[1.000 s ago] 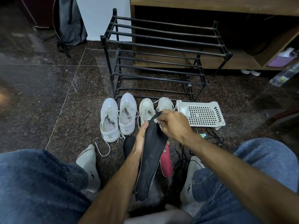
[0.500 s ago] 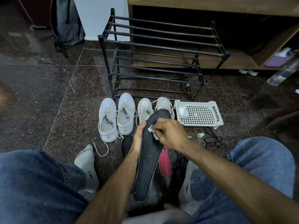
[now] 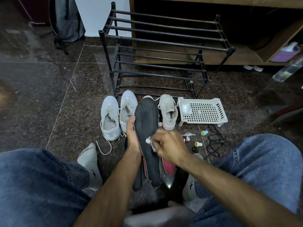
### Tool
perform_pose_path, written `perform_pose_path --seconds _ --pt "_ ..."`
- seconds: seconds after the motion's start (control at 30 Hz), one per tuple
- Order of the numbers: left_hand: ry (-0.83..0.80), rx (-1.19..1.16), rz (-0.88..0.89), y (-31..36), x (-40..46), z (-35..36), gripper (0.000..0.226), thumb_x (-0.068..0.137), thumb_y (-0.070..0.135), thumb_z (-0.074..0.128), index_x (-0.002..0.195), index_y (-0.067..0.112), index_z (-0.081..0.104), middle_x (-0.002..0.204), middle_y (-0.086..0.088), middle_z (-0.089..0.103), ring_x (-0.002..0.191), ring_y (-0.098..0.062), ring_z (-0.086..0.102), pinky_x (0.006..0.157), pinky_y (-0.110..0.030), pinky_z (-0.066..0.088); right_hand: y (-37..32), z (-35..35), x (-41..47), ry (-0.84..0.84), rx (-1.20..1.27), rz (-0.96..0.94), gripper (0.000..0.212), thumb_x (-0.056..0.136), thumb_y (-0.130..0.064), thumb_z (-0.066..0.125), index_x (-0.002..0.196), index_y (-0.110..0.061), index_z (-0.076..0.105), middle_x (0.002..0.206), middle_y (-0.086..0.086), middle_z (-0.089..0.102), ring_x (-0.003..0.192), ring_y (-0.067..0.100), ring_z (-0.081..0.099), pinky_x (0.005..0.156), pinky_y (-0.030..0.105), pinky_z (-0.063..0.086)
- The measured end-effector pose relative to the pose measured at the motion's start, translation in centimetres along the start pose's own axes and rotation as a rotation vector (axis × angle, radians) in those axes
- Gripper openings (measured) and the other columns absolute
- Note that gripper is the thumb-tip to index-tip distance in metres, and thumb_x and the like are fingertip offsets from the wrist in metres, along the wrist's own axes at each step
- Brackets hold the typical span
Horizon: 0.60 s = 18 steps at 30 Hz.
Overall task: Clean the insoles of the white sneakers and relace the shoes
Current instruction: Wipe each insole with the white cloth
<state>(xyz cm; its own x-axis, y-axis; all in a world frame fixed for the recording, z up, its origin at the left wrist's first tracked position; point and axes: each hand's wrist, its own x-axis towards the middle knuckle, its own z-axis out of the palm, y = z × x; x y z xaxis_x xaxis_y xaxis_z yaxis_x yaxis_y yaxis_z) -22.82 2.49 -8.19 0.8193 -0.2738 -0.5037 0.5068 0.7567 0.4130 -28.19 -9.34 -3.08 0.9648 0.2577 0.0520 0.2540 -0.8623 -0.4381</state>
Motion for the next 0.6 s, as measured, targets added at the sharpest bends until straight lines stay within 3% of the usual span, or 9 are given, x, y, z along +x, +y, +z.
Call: perform_pose_path --seconds 0.07,0.13,0.27,0.33,0.47,0.53,0.6 --pt "-0.019 -0.003 0.029 0.0 -0.2 0.4 0.053 0.091 0.047 0.043 0.112 0.003 0.064 0.1 -0.015 0.067 0.087 -0.026 0.065 0.085 -0.035 0.051 0.7 -0.6 2.2 0.053 -0.032 0.122 0.019 0.088 -0.023 0.055 0.092 -0.02 0.074 0.094 -0.003 0.068 0.085 0.028 0.064 0.069 0.037 0.052" --pt "-0.029 0.008 0.038 0.3 -0.4 0.6 0.059 0.087 0.047 0.048 0.121 0.001 0.061 0.108 -0.016 0.065 0.094 -0.026 0.064 0.096 -0.036 0.047 0.4 -0.6 3.3 0.048 -0.066 0.161 0.02 0.09 -0.024 0.054 0.095 -0.021 0.073 0.098 -0.002 0.068 0.089 0.028 0.063 0.071 0.034 0.048" --pt "-0.057 -0.049 0.014 0.5 -0.4 -0.1 0.061 0.087 0.054 0.044 0.109 0.001 0.066 0.101 -0.022 0.064 0.087 -0.033 0.062 0.086 -0.042 0.049 -1.1 -0.7 0.8 -0.136 0.0 0.018 0.019 0.089 -0.022 0.056 0.093 -0.022 0.074 0.096 -0.004 0.069 0.09 0.022 0.063 0.075 0.032 0.05" --pt "-0.094 -0.1 0.005 0.7 -0.3 -0.3 0.066 0.086 0.058 0.043 0.106 0.002 0.071 0.099 -0.021 0.067 0.087 -0.034 0.062 0.091 -0.046 0.043 -1.1 -0.5 -1.2 -0.217 0.053 -0.031 0.017 0.089 -0.022 0.058 0.091 -0.024 0.075 0.095 -0.009 0.067 0.086 0.016 0.063 0.075 0.034 0.051" --pt "-0.113 -0.237 0.042 1.5 -0.2 0.3 0.065 0.087 0.057 0.044 0.101 0.002 0.075 0.103 -0.019 0.07 0.095 -0.032 0.064 0.109 -0.043 0.033 0.6 0.9 -1.5 -0.013 0.335 0.216 0.008 0.084 -0.025 0.07 0.085 -0.031 0.075 0.104 -0.015 0.054 0.084 0.006 0.058 0.074 0.033 0.051" --pt "-0.111 -0.266 0.056 1.7 -0.1 0.7 0.064 0.088 0.056 0.045 0.112 0.003 0.07 0.114 -0.02 0.068 0.1 -0.034 0.066 0.112 -0.046 0.034 0.6 1.5 -0.7 0.07 0.577 0.379 0.016 0.08 -0.019 0.075 0.073 -0.033 0.074 0.092 -0.014 0.061 0.079 0.008 0.062 0.073 0.039 0.055" --pt "-0.087 -0.241 0.054 1.8 0.0 0.8 0.065 0.088 0.058 0.047 0.12 0.005 0.065 0.12 -0.019 0.065 0.107 -0.034 0.063 0.112 -0.049 0.034 0.1 1.8 -0.3 0.043 0.657 0.439 0.025 0.081 -0.013 0.074 0.063 -0.029 0.071 0.067 -0.014 0.066 0.06 0.003 0.061 0.065 0.041 0.058"
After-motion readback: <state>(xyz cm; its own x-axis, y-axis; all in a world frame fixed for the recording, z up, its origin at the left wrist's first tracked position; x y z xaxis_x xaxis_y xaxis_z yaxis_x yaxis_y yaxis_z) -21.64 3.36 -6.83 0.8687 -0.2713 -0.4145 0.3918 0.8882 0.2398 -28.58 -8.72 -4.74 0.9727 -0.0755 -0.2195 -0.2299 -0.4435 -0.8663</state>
